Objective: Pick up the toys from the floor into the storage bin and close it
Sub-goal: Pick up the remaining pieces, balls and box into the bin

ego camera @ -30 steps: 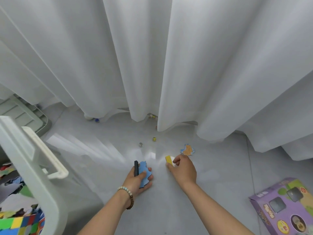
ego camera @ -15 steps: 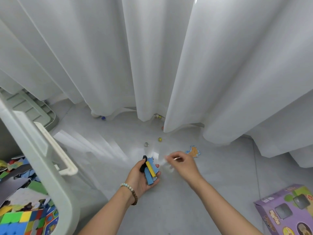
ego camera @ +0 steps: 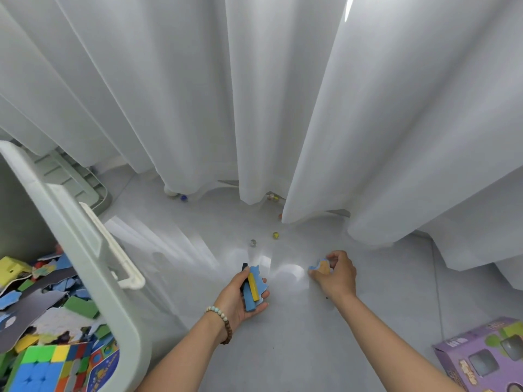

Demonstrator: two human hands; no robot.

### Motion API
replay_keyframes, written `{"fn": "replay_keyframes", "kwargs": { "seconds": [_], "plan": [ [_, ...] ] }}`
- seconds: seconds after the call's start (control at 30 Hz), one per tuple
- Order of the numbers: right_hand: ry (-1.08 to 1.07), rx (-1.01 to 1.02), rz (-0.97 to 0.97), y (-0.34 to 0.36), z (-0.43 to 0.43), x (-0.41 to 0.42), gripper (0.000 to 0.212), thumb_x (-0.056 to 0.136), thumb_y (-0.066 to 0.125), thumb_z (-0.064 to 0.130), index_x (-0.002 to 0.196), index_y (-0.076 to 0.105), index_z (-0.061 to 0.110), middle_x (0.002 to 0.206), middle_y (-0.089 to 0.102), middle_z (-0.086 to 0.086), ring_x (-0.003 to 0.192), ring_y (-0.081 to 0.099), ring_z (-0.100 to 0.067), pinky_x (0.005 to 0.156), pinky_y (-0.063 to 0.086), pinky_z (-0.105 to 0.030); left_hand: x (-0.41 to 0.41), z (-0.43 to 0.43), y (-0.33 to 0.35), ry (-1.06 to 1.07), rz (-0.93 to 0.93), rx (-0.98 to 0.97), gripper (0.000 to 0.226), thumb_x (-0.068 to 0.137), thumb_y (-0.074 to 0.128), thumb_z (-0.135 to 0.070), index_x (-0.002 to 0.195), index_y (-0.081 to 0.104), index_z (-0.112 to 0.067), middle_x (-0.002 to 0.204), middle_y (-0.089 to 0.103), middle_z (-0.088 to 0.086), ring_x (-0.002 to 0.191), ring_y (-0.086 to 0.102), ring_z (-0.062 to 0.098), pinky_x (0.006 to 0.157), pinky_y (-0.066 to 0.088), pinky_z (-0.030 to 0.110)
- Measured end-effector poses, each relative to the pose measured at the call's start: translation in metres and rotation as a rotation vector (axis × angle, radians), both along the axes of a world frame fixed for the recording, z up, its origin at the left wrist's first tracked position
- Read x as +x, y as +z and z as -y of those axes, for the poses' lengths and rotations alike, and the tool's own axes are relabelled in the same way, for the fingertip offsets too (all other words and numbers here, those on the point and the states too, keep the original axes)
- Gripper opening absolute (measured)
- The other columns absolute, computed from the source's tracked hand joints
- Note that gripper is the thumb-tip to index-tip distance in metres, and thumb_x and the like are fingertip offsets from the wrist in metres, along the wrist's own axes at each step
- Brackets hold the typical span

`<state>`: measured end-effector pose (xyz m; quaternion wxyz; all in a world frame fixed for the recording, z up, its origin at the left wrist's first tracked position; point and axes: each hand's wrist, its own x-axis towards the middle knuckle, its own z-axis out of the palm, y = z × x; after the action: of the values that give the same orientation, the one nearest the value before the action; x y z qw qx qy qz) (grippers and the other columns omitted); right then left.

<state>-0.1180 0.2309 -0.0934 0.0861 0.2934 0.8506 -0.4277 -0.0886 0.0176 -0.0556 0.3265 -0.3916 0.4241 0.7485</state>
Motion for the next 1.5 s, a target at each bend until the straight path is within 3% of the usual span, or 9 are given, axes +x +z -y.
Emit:
{"fn": "replay_keyframes", "kwargs": {
  "seconds": [0.17, 0.33, 0.47, 0.63, 0.93, 1.07, 1.17, 1.27, 1.5],
  "plan": [
    [-0.01, -0.209, 0.026, 0.017, 0.003, 0.012, 0.014, 0.077, 0.073, 0.013, 0.069, 0.061, 0.015, 0.068, 0.054, -0.003, 0.066, 0.051, -0.021, 0.054, 0.044, -0.023, 0.0, -0.004, 0.005, 0.005, 0.004, -0.009, 0.04, 0.096, 0.042, -0.042, 0.091, 0.062, -0.008, 0.093, 0.066, 0.009, 0.085, 0.062, 0.023, 0.079, 0.05, 0.037],
    [0.08, -0.594, 0.018, 0.078, 0.031, 0.016, 0.01, 0.087, 0.064, 0.017, 0.09, 0.07, 0.009, 0.075, 0.065, 0.002, 0.067, 0.057, -0.008, 0.059, 0.05, -0.017, -0.004, -0.018, 0.028, -0.051, -0.033, 0.022, 0.048, 0.092, 0.037, -0.056, 0.103, 0.06, -0.015, 0.096, 0.066, 0.007, 0.087, 0.062, 0.02, 0.073, 0.05, 0.035],
    [0.226, -0.485, 0.005, 0.135, 0.03, 0.019, 0.019, 0.092, 0.057, 0.025, 0.1, 0.069, 0.013, 0.093, 0.071, 0.003, 0.077, 0.062, -0.008, 0.06, 0.051, -0.016, -0.006, -0.031, 0.068, -0.12, -0.151, 0.083, 0.047, 0.087, 0.048, -0.057, 0.098, 0.062, -0.014, 0.09, 0.067, 0.005, 0.078, 0.065, 0.016, 0.068, 0.055, 0.031],
    [0.233, -0.371, -0.065, 0.221, 0.009, 0.02, 0.019, 0.097, 0.048, 0.022, 0.101, 0.064, 0.014, 0.096, 0.068, -0.002, 0.076, 0.061, -0.012, 0.059, 0.05, -0.017, -0.001, -0.036, 0.134, -0.184, -0.401, 0.041, 0.016, 0.087, 0.064, -0.011, 0.094, 0.051, -0.005, 0.072, 0.055, 0.004, 0.057, 0.059, 0.009, 0.056, 0.054, 0.018],
    [0.608, -0.186, -0.158, 0.31, 0.141, 0.054, 0.008, 0.092, 0.056, 0.017, 0.092, 0.064, 0.018, 0.087, 0.063, -0.001, 0.074, 0.056, -0.011, 0.06, 0.043, -0.017, 0.05, 0.137, 0.277, -0.203, -0.679, -0.501, 0.014, 0.093, 0.055, -0.028, 0.096, 0.052, -0.015, 0.078, 0.06, 0.0, 0.06, 0.063, 0.006, 0.049, 0.051, 0.02],
    [0.834, -0.085, -0.056, 0.304, 0.233, 0.084, 0.024, 0.09, 0.059, 0.03, 0.109, 0.065, 0.018, 0.11, 0.062, 0.002, 0.107, 0.056, -0.015, 0.089, 0.044, -0.023, 0.109, 0.236, 0.281, -0.1, -0.462, -0.695, 0.028, 0.092, 0.05, -0.04, 0.103, 0.043, -0.016, 0.083, 0.054, 0.007, 0.068, 0.061, 0.023, 0.062, 0.056, 0.031],
    [0.922, 0.013, -0.015, 0.298, 0.268, 0.103, 0.035, 0.088, 0.06, 0.034, 0.119, 0.061, 0.017, 0.127, 0.057, 0.001, 0.119, 0.052, -0.016, 0.101, 0.038, -0.026, 0.136, 0.286, 0.267, -0.141, -0.421, -0.865, 0.064, 0.085, 0.049, -0.055, 0.124, 0.048, -0.004, 0.122, 0.057, 0.019, 0.113, 0.057, 0.037, 0.095, 0.048, 0.045],
    [0.915, 0.021, -0.037, 0.301, 0.271, 0.11, 0.033, 0.089, 0.059, 0.033, 0.118, 0.061, 0.017, 0.129, 0.057, -0.001, 0.119, 0.052, -0.015, 0.101, 0.039, -0.026, 0.146, 0.303, 0.274, -0.079, -0.459, -0.896, 0.062, 0.093, 0.046, -0.046, 0.139, 0.038, -0.006, 0.133, 0.047, 0.001, 0.12, 0.049, 0.026, 0.102, 0.042, 0.039],
    [0.752, -0.048, -0.101, 0.305, 0.192, 0.087, 0.021, 0.088, 0.062, 0.023, 0.109, 0.064, 0.019, 0.117, 0.064, -0.005, 0.11, 0.057, -0.017, 0.093, 0.043, -0.028, 0.125, 0.272, 0.295, -0.188, -0.537, -1.007, 0.052, 0.096, 0.046, -0.034, 0.142, 0.035, -0.012, 0.143, 0.043, 0.009, 0.128, 0.046, 0.022, 0.104, 0.036, 0.029]
  ]
}}
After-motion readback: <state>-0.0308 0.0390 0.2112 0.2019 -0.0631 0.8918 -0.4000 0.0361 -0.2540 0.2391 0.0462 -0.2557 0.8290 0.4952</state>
